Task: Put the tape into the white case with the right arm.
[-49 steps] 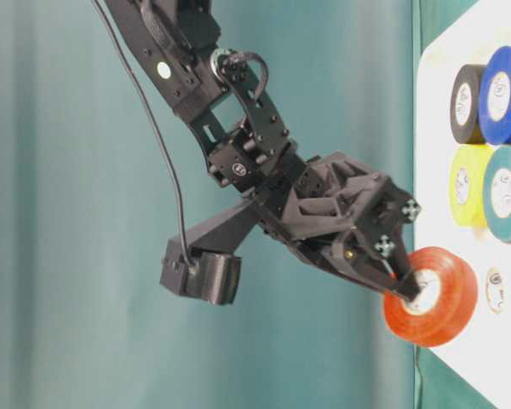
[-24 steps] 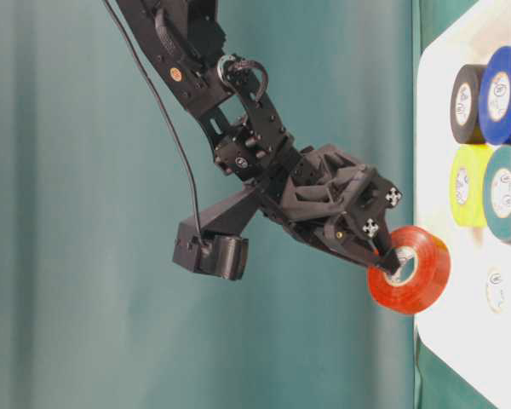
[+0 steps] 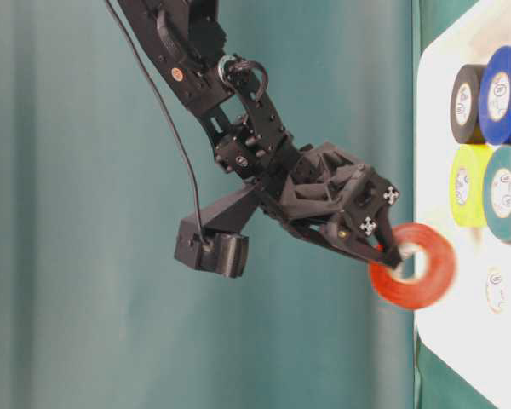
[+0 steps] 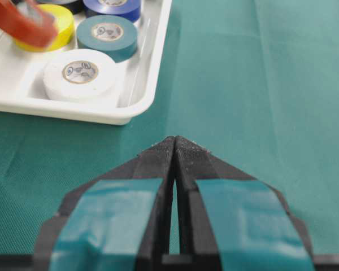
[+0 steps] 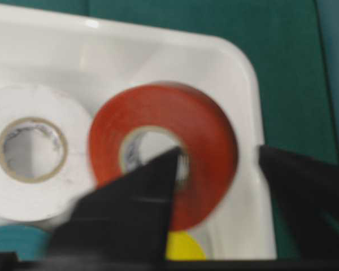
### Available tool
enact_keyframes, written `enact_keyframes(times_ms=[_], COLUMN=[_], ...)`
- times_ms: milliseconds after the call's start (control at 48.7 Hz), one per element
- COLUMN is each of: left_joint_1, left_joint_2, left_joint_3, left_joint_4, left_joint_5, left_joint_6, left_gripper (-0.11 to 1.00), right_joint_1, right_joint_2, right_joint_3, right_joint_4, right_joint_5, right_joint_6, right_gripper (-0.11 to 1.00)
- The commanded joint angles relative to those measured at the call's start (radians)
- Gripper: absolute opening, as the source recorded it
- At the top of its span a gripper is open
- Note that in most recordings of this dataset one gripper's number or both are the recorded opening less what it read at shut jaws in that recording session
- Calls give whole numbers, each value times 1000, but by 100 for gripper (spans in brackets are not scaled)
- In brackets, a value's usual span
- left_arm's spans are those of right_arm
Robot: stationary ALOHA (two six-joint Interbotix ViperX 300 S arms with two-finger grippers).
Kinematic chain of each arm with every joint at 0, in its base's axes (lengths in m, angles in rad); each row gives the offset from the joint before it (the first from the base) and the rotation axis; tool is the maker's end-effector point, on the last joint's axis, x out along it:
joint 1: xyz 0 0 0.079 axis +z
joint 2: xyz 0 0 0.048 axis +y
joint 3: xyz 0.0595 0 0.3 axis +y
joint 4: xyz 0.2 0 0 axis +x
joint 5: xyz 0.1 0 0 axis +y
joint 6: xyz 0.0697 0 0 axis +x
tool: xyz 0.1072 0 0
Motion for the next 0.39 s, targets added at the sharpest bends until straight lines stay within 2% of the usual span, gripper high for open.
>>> enact_keyframes(times_ms=[0,123,205,370], left_joint_1=[2,2,2,2], left_joint_2=[8,8,8,8], left_joint_3=[-12,-12,-12,-12], left_joint_4=[2,2,2,2], left_joint_5=[-5,-5,-5,-3], left_joint_6=[2,0,0,0], left_gripper=[0,0,0,0], right_joint_1=[-3,-3,-3,-3], right_joint_2=[-25,-23,-28,-51], right_joint_3=[-15,-14,-9,23], right_joint_4=[-2,-2,-2,-2], right_joint_5=[-3,-2,5,15], right_joint_6=[2,2,3,5], right_gripper=[33,67,61,62])
